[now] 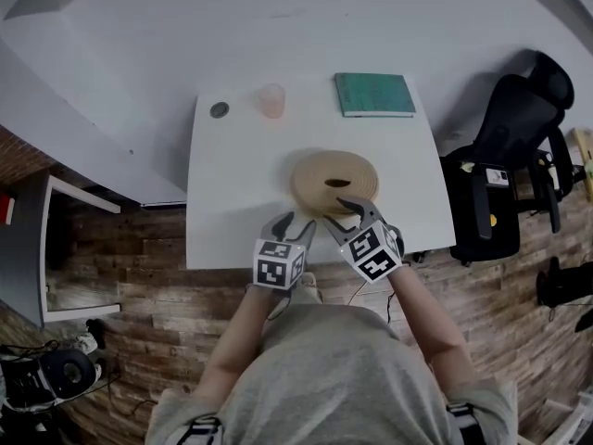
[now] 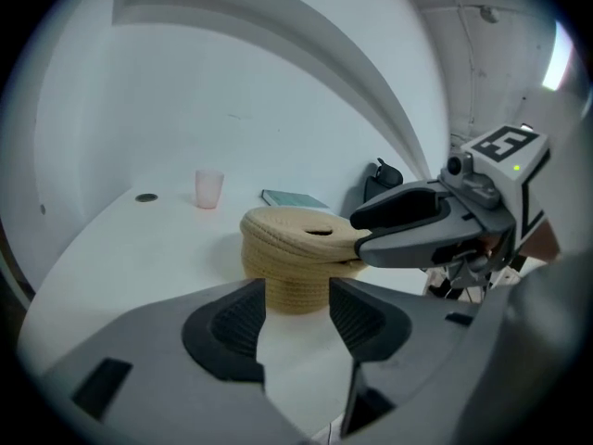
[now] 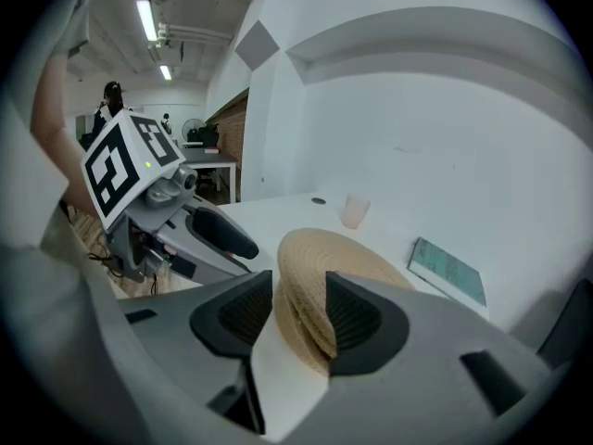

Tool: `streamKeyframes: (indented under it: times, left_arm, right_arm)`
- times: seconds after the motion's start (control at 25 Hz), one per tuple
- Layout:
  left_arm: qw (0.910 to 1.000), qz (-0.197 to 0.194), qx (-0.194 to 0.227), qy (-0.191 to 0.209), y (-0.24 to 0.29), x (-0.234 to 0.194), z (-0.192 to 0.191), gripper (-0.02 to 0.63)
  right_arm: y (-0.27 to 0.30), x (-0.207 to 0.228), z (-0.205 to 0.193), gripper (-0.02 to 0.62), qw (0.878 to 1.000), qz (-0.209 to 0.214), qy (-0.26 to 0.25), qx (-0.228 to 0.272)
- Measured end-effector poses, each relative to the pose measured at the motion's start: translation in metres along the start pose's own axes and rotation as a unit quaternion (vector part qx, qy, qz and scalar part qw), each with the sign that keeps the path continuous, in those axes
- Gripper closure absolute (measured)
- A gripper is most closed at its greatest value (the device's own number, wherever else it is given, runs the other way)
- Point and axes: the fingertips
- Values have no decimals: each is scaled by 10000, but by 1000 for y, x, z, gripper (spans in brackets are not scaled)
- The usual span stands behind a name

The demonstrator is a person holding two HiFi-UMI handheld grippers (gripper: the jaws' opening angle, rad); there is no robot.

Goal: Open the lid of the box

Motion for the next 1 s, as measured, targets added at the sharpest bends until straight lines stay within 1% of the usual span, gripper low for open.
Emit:
streamKeyframes:
  times: [0.28, 0.44, 0.64, 1.0]
  left_arm:
    - [9993, -62, -275, 234, 28, -3, -8, 397]
    - [9988, -110, -389, 293, 40, -5, -10, 388]
    - [9976, -131, -522, 434, 51, -4, -14, 377]
    - [9967, -105, -600, 537, 60, -3, -16, 373]
  right_arm:
    - [16, 4, -6, 423, 9970, 17, -602, -481]
    - [23, 4, -8, 430, 9939, 125, -845, -705]
    - [25, 4, -13, 449, 9925, 253, -856, -841]
    - [26, 5, -15, 456, 9924, 282, -854, -837]
Point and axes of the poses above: the fingertips, and each gripper's own axes: y forward along the fingers, x to its right, z out of its top, and after that the axes turned 11 degrees about z, right-handed
